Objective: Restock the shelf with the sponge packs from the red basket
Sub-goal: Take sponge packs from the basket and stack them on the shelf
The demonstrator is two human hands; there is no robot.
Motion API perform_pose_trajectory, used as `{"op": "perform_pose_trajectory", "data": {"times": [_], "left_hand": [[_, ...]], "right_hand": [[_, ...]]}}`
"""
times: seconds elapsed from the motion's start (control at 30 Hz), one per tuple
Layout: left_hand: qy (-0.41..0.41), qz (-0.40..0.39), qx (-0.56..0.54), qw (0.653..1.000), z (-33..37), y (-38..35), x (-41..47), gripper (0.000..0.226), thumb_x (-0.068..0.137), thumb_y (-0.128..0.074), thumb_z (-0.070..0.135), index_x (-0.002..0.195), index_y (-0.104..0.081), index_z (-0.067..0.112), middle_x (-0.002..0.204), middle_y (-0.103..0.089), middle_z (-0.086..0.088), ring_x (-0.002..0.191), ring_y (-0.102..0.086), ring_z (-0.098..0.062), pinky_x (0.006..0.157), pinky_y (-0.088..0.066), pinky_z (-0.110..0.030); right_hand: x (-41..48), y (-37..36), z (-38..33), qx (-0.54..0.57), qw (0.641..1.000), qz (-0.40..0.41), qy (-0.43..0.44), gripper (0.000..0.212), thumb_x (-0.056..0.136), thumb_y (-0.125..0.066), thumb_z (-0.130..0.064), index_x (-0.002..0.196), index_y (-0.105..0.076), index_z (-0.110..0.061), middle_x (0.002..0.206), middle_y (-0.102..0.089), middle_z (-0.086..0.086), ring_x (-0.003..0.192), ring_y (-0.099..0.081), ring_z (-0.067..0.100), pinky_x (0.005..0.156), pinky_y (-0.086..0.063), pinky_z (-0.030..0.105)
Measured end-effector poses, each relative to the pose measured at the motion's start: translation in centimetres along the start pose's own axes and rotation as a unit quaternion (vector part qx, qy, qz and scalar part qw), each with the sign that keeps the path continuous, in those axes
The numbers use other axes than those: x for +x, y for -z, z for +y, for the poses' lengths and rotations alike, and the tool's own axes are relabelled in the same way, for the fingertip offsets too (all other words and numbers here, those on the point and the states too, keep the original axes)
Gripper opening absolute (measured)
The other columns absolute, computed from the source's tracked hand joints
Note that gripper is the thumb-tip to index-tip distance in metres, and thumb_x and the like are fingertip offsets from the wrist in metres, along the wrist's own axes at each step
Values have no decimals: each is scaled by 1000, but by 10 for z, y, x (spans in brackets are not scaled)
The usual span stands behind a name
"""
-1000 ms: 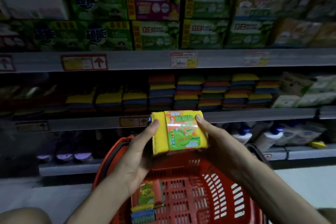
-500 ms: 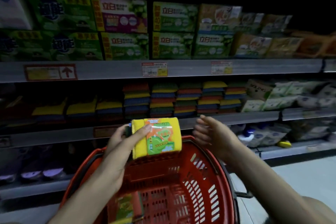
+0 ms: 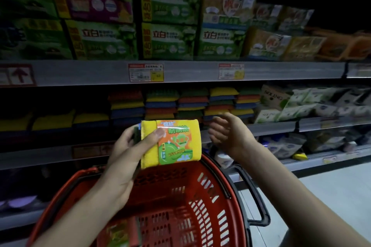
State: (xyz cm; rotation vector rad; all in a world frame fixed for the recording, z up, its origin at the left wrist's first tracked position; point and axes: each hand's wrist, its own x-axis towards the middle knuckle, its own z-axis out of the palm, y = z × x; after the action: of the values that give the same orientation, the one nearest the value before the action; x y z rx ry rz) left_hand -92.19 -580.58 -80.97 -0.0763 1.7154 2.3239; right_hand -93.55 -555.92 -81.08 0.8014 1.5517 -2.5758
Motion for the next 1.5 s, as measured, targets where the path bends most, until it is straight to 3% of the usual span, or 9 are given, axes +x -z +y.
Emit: {"op": "perform_pose_trajectory", "data": {"times": [0.1, 0.27, 0.43, 0.67, 0.77, 0.97, 1.13, 1.33, 1.5], "left_hand": [[6, 20, -15, 1000, -1, 0, 7, 75, 57, -84, 40, 126, -66, 17, 106, -80, -7, 93, -78, -24, 81, -59, -35], [33, 16, -36, 999, 0, 1, 9, 60, 74, -75, 47, 126, -68, 19, 109, -79, -9, 96, -78, -26, 80, -59, -36], [58, 40, 52, 996, 0, 9, 18, 46, 97, -50, 59, 115, -75, 25, 109, -79, -3, 105, -74, -23, 93, -54, -44], [75, -33, 119, 989, -10, 6, 25, 58, 67, -82, 55, 119, -72, 32, 110, -79, 5, 110, -72, -16, 106, -51, -45], [61, -36, 114, 991, -14, -2, 27, 52, 66, -90, 43, 113, -75, 25, 103, -80, -2, 100, -75, -19, 85, -57, -27], [24, -25, 77, 996, -18, -12, 33, 48, 62, -94, 35, 107, -78, 24, 101, -81, -5, 93, -77, -21, 79, -54, -35], [17, -32, 78, 996, -19, -14, 26, 50, 63, -92, 33, 110, -77, 25, 102, -81, -6, 93, -77, -21, 79, -53, -36], [10, -31, 86, 996, -21, -16, 20, 43, 70, -79, 36, 111, -77, 26, 100, -81, -4, 91, -76, -18, 79, -51, -35], [9, -31, 89, 996, -20, -13, 23, 52, 62, -90, 45, 110, -78, 29, 103, -81, -2, 95, -76, -18, 81, -50, -35]], "right_hand": [[-31, -32, 12, -130, 990, -35, 31, 53, 95, -58, -58, 118, -73, -14, 103, -76, 18, 90, -72, 33, 86, -54, 42], [-51, -52, 29, -177, 974, -137, 15, 47, 89, -73, -45, 128, -65, -20, 118, -76, 11, 111, -73, 34, 108, -49, 57], [-39, -48, 26, -172, 980, -99, 28, 53, 80, -82, -38, 127, -64, -24, 110, -78, 9, 101, -76, 32, 98, -57, 53], [-38, -44, 19, -251, 962, -101, 26, 44, 87, -76, -36, 127, -64, -23, 108, -79, 8, 97, -77, 27, 91, -60, 45], [-31, -34, 12, -239, 970, -48, 21, 41, 92, -68, -49, 119, -71, -17, 106, -78, 7, 94, -76, 24, 86, -58, 39], [21, 25, -26, 19, 990, 133, 39, 35, 104, -57, -29, 71, -52, -18, 42, -49, -6, 34, -48, 6, 37, -40, 18], [41, 52, -43, 65, 982, 177, 24, 45, 108, -47, -30, 66, -36, -19, 27, -41, -5, 20, -41, 6, 50, -38, 24], [66, 58, -45, 102, 973, 207, 24, 39, 109, -44, -24, 72, -46, -13, 32, -48, -5, 45, -57, 12, 54, -47, 25], [72, 51, -45, 115, 967, 224, 40, 24, 105, -49, -14, 127, -59, -8, 108, -72, 8, 68, -68, 14, 56, -47, 26]]}}
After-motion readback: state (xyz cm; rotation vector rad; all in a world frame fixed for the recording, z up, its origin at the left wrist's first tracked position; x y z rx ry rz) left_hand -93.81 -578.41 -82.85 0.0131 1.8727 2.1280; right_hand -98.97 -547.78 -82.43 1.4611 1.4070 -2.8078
